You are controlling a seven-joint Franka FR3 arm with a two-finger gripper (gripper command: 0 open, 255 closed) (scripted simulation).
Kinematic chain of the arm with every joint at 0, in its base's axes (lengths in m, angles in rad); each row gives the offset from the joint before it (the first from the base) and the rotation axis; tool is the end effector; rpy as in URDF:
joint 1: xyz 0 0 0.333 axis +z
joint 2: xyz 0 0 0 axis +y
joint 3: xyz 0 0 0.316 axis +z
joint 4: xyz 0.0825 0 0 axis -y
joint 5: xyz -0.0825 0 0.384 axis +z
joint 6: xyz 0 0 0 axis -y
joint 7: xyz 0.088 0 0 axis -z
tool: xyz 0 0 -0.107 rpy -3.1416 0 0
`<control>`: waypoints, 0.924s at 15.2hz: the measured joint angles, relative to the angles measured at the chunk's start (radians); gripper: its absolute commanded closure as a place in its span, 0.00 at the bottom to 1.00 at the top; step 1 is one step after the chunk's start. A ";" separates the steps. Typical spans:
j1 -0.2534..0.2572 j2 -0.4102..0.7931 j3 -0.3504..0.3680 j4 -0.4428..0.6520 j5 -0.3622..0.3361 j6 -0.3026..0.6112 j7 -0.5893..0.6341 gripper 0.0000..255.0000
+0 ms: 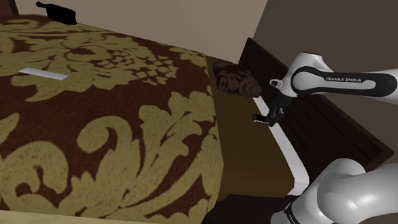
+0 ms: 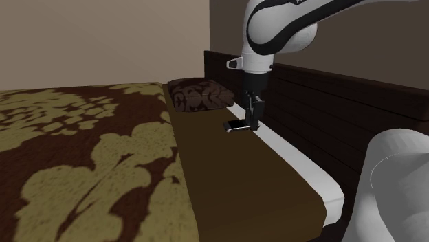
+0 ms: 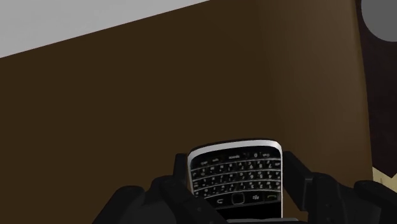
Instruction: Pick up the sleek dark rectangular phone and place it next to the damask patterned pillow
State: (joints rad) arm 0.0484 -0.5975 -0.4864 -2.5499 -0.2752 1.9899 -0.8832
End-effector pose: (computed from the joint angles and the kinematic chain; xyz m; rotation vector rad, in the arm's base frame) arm 0.3360 -0.1787 0.4432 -2.9710 -0.9762 -0.0103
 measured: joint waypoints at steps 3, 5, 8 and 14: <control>0.000 -0.014 0.011 0.029 0.005 -0.043 0.000 1.00; 0.002 -0.018 0.018 0.052 0.010 -0.070 0.001 1.00; 0.005 -0.025 0.027 0.087 0.017 -0.112 0.000 1.00; 0.008 -0.038 0.047 0.159 0.029 -0.198 -0.001 1.00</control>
State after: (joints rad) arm 0.0566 -0.6356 -0.4395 -2.3905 -0.2460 1.7919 -0.8842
